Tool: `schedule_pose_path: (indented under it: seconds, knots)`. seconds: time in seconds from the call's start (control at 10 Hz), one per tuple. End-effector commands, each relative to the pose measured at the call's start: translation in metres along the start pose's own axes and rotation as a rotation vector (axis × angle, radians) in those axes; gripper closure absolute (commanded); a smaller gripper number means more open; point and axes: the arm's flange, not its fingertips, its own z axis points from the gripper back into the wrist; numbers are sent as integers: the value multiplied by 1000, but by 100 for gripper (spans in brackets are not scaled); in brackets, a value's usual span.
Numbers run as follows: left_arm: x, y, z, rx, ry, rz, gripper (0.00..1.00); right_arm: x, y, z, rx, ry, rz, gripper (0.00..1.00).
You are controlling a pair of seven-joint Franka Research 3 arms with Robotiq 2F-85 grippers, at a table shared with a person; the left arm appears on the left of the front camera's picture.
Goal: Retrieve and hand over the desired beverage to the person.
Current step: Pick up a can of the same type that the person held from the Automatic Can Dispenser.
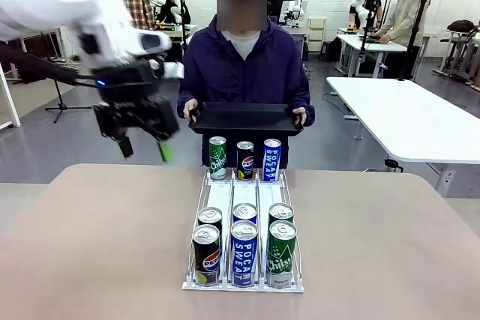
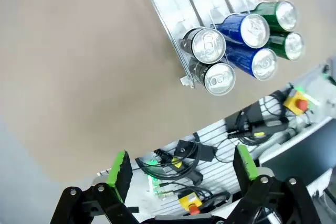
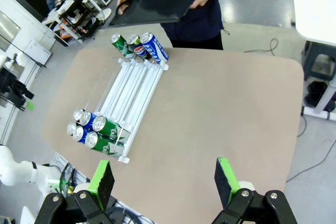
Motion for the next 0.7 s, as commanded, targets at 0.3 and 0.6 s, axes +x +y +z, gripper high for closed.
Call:
schedule_pose_path:
  seconds: [0.3, 0.6]
  knots:
    - [7, -31, -26, 36, -8, 150, 0, 2, -2, -1, 31, -13, 10, 0]
    - [7, -31, -26, 36, -8, 150, 0, 2, -2, -1, 31, -13, 10, 0]
